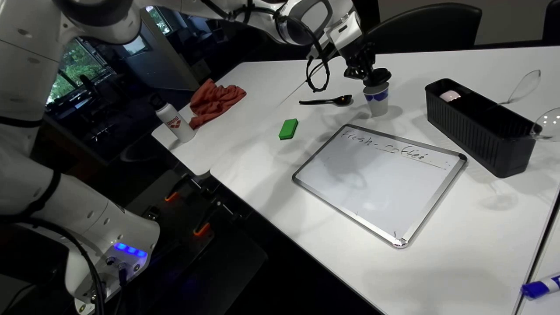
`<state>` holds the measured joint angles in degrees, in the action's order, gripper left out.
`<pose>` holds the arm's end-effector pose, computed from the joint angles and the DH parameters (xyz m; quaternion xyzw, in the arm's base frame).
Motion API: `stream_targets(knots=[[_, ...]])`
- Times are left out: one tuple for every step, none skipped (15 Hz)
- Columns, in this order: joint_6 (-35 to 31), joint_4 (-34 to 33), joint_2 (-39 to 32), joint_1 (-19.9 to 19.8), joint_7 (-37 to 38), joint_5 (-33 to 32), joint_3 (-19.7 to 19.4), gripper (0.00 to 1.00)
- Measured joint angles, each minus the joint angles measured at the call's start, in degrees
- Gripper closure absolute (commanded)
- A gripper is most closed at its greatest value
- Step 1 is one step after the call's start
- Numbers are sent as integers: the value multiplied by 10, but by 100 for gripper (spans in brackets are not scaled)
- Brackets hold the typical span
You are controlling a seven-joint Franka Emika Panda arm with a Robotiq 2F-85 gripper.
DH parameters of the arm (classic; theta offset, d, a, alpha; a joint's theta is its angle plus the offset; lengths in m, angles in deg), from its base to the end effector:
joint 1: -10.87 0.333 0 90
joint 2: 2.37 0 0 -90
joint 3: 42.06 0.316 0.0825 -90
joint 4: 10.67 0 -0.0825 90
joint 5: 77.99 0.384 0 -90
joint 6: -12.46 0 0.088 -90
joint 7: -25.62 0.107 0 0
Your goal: Put the lid on the cup
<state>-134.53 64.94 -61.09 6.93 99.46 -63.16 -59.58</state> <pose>0.7263 -0.2239 0.1551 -0.6584 0.7397 -0.1366 0.0271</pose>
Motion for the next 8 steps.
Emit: stream_targets(knots=[[0, 6, 6, 0, 0, 0, 0, 98], [0, 12, 11, 0, 0, 0, 0, 98], [0, 18, 16, 0, 0, 0, 0, 98], [0, 24, 20, 0, 0, 0, 0, 98], [0, 30, 24, 0, 0, -1, 0, 98], [0, 35, 28, 0, 0, -1, 0, 98], [0, 39, 30, 0, 0, -1, 0, 98], [0, 41, 31, 0, 0, -1, 0, 98]])
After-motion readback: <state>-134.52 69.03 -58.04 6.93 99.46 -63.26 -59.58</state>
